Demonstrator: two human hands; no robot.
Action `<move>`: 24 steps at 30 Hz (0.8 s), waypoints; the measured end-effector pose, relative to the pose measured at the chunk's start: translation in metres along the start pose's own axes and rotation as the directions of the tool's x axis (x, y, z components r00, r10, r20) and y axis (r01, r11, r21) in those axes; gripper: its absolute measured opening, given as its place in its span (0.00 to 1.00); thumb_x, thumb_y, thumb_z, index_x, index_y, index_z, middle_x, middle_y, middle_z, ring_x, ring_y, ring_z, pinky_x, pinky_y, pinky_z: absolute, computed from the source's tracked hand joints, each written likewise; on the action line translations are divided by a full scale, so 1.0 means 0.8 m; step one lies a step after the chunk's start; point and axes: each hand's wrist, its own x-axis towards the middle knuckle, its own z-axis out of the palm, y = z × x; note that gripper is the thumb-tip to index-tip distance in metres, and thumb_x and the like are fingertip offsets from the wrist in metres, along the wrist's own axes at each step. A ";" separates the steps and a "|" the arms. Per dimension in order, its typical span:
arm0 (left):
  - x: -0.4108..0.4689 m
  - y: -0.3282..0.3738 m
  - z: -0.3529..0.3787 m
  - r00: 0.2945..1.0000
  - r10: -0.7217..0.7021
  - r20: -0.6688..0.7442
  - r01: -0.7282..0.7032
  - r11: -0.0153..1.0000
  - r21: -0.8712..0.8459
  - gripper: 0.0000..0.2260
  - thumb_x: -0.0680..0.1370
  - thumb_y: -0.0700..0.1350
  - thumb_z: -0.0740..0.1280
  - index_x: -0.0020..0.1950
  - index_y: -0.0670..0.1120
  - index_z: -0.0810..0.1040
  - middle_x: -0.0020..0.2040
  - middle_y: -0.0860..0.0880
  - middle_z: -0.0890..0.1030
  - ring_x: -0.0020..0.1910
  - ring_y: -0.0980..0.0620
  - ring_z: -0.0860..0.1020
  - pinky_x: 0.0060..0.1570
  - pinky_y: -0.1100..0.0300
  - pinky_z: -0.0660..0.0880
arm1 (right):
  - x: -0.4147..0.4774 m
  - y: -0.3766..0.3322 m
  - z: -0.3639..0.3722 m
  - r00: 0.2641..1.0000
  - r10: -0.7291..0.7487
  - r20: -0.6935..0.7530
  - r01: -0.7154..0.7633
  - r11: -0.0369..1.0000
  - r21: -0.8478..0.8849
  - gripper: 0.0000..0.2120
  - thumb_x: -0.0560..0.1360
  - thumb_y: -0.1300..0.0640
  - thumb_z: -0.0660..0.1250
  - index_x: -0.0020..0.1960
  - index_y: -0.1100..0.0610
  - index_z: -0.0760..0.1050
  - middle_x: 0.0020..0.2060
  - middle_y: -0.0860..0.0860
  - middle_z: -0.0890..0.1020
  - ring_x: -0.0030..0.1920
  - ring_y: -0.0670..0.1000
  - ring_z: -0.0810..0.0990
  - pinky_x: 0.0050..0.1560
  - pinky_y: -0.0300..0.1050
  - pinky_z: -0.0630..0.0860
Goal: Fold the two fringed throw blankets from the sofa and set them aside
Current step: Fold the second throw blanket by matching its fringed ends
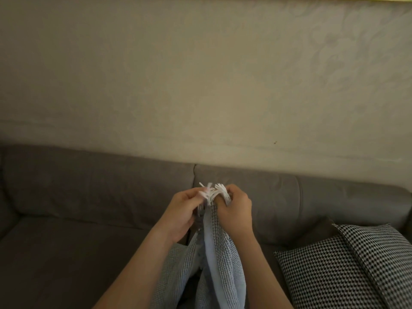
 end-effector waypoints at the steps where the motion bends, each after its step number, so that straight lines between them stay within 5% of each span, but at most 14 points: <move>1: -0.001 0.000 -0.003 0.999 0.042 0.031 -0.043 0.999 0.033 0.11 0.82 0.37 0.71 0.64 0.40 0.85 0.60 0.41 0.87 0.60 0.45 0.85 0.59 0.54 0.81 | 0.000 0.000 0.000 1.000 -0.004 0.002 0.004 1.000 0.013 0.15 0.76 0.63 0.72 0.38 0.48 0.73 0.29 0.46 0.79 0.31 0.40 0.77 0.29 0.33 0.68; 5: 0.001 0.000 -0.007 0.993 0.120 0.008 -0.119 0.973 0.196 0.17 0.78 0.32 0.74 0.66 0.44 0.84 0.59 0.45 0.88 0.61 0.48 0.85 0.62 0.56 0.80 | 0.005 0.000 0.001 0.998 0.001 0.061 -0.002 0.999 0.032 0.10 0.75 0.63 0.72 0.40 0.51 0.77 0.31 0.45 0.81 0.31 0.40 0.77 0.30 0.34 0.69; 9: 0.009 0.007 -0.005 0.988 0.120 -0.098 -0.087 0.952 0.294 0.15 0.81 0.30 0.69 0.61 0.47 0.86 0.53 0.48 0.89 0.58 0.49 0.86 0.57 0.58 0.80 | 0.012 0.001 0.000 0.996 -0.018 0.089 0.018 1.000 -0.003 0.06 0.74 0.60 0.75 0.42 0.49 0.82 0.32 0.39 0.83 0.32 0.40 0.79 0.31 0.32 0.69; 12: 0.011 0.022 -0.002 0.966 0.179 -0.184 -0.096 0.917 0.387 0.15 0.81 0.33 0.69 0.55 0.51 0.87 0.50 0.54 0.88 0.53 0.55 0.85 0.48 0.63 0.78 | 0.016 0.000 -0.010 0.993 -0.028 0.115 0.025 0.999 0.026 0.08 0.73 0.50 0.80 0.41 0.50 0.83 0.32 0.44 0.84 0.32 0.42 0.80 0.31 0.35 0.74; 17: 0.026 0.058 0.005 0.920 0.345 -0.187 -0.206 0.830 0.518 0.18 0.79 0.31 0.63 0.51 0.52 0.85 0.48 0.56 0.87 0.47 0.58 0.83 0.45 0.64 0.76 | 0.028 0.003 -0.024 0.906 -0.026 0.423 0.030 1.000 -0.003 0.18 0.76 0.48 0.78 0.33 0.54 0.77 0.25 0.45 0.75 0.26 0.45 0.71 0.29 0.40 0.67; 20: 0.035 0.077 0.015 0.879 0.435 -0.196 -0.269 0.791 0.549 0.19 0.77 0.29 0.61 0.49 0.51 0.84 0.46 0.56 0.86 0.44 0.62 0.82 0.43 0.69 0.75 | 0.044 0.007 -0.023 0.866 0.011 0.500 0.032 0.997 -0.077 0.15 0.75 0.50 0.77 0.37 0.57 0.77 0.28 0.47 0.76 0.29 0.46 0.72 0.34 0.45 0.69; 22: 0.043 0.087 0.018 0.857 0.470 -0.211 -0.291 0.780 0.554 0.19 0.77 0.28 0.61 0.46 0.51 0.84 0.44 0.54 0.86 0.41 0.61 0.81 0.40 0.68 0.74 | 0.056 0.011 -0.014 0.956 0.046 0.288 -0.011 0.992 -0.122 0.10 0.74 0.50 0.78 0.41 0.53 0.78 0.36 0.44 0.79 0.35 0.45 0.76 0.40 0.45 0.73; 24: 0.052 0.094 0.019 0.841 0.470 -0.269 -0.282 0.804 0.524 0.20 0.77 0.28 0.61 0.45 0.51 0.84 0.43 0.52 0.85 0.39 0.59 0.80 0.40 0.64 0.74 | 0.053 0.004 -0.009 0.988 0.086 -0.131 -0.103 0.987 -0.124 0.11 0.72 0.53 0.78 0.48 0.50 0.77 0.46 0.45 0.79 0.42 0.46 0.77 0.49 0.47 0.77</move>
